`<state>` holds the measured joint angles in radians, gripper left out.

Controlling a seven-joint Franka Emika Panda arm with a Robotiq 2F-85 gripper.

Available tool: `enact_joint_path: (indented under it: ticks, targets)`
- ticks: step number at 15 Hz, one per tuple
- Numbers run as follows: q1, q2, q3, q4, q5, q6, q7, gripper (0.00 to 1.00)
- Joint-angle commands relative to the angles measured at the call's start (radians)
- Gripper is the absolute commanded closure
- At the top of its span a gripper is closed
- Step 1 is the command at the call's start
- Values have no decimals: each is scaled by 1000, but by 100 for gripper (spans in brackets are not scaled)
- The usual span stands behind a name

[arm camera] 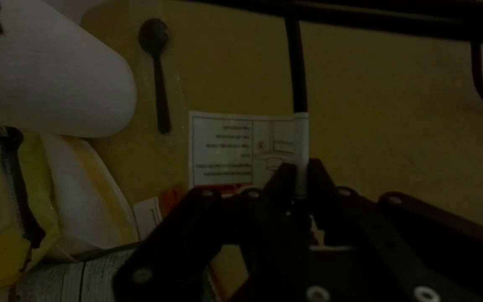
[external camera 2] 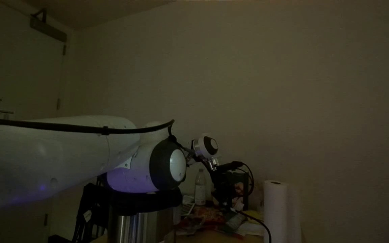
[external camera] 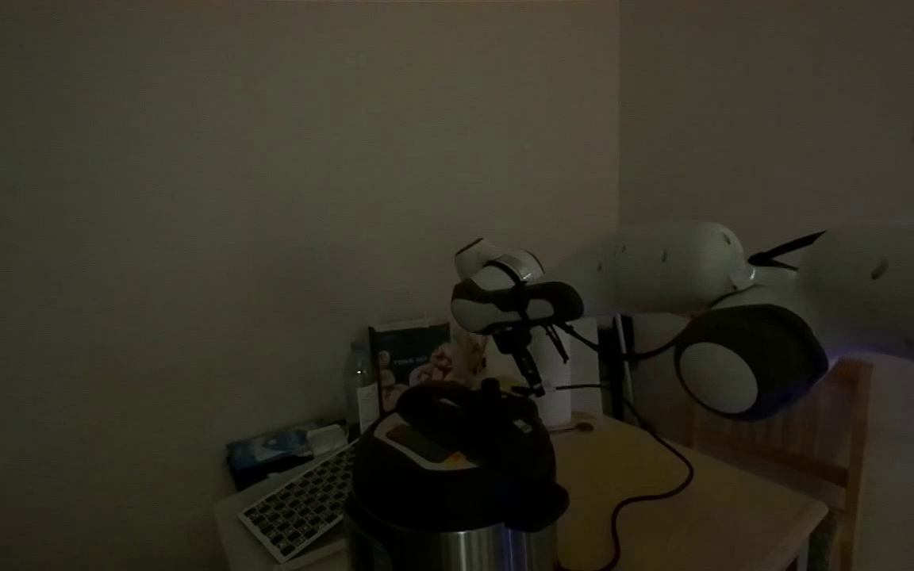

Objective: Put the cable across the object

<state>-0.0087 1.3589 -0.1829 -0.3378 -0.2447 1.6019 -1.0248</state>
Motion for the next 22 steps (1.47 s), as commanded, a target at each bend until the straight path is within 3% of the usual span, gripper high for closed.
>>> enact_joint_path:
  ticks: [1, 2, 11, 19, 20, 22]
  targets:
    - [0, 2, 0, -5, 0, 0, 0, 87]
    - [-4, 4, 0, -8, 0, 0, 0, 97]
    - [121, -99, -31, -3, -29, 153, 257, 97]
    - [209, -150, -114, -2, -46, -15, 501, 97]
    - [205, -144, -97, -2, -28, 33, 455, 87]
    - [211, -143, -107, -5, -31, 7, 481, 87]
